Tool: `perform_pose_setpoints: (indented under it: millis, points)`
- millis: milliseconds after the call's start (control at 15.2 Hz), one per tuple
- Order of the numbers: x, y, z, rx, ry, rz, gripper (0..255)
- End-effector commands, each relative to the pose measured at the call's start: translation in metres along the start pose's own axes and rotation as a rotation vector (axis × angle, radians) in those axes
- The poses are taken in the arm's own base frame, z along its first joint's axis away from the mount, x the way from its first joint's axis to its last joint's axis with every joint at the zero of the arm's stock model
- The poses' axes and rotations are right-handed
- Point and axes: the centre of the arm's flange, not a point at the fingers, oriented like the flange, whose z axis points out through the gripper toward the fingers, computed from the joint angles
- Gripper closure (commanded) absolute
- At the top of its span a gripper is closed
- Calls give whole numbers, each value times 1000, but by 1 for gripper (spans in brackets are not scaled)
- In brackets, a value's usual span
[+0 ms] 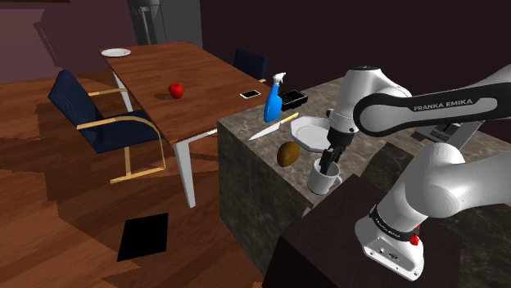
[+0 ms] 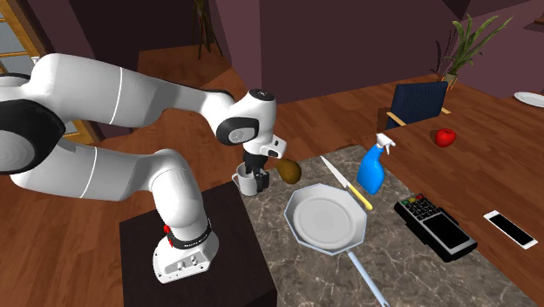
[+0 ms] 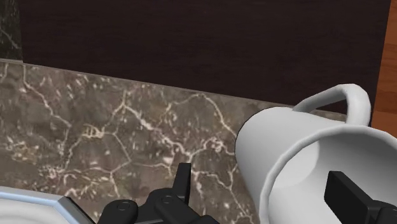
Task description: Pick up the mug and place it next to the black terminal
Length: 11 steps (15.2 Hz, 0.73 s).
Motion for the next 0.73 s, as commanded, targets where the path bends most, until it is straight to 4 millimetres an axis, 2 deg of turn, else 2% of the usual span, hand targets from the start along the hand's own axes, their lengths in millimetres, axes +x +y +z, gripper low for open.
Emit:
perform_pose_setpoints:
  millis: [0,330,396,660]
  points:
    - [0,0,2,0,0,0,0]
    - [0,0,2,0,0,0,0]
    - [0,0,2,0,0,0,255]
    - [0,0,2,0,0,0,255]
